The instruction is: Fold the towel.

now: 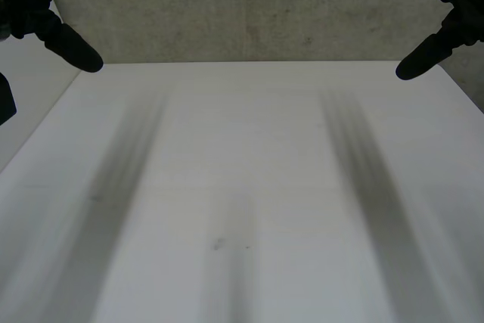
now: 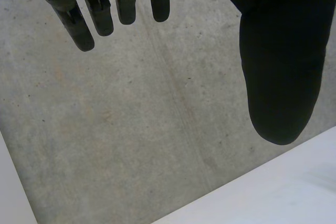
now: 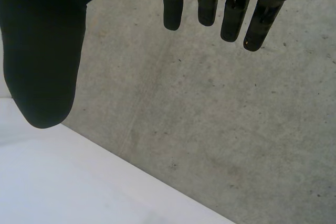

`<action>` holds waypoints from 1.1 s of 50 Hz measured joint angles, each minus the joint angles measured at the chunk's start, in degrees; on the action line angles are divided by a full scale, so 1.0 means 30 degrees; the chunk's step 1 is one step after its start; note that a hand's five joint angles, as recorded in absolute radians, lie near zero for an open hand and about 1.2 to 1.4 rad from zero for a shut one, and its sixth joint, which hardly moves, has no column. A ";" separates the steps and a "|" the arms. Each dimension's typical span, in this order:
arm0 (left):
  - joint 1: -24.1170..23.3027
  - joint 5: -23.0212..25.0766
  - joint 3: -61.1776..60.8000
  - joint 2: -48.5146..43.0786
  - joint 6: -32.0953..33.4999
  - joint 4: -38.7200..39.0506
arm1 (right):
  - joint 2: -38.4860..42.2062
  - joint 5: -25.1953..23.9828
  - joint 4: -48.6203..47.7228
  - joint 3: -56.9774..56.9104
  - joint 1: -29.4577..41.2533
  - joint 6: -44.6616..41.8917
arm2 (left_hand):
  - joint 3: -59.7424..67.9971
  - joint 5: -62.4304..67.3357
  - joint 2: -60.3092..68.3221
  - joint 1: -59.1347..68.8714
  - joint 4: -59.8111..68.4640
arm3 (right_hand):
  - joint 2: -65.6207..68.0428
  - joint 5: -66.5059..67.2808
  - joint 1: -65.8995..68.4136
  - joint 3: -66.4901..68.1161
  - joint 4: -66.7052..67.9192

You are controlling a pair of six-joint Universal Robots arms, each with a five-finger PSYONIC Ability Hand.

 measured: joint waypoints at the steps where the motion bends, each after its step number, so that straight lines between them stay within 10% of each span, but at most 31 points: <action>1: 0.0008 0.0000 0.0005 0.0009 -0.0001 0.0000 | -0.0010 -0.0002 0.0009 -0.0009 0.0001 0.0000 | 0.0000 0.0000 0.0000 0.0000 0.0000 | 0.0000 0.0000 0.0000 0.0000 -0.0002; 55: 0.0035 0.0008 0.0155 0.0286 0.0002 -0.0409 | -0.0620 -0.0279 0.0111 -0.0204 -0.0060 -0.0006 | 0.0000 0.0000 -0.0012 0.0000 0.0000 | 0.0000 0.0000 0.0000 0.0000 0.0000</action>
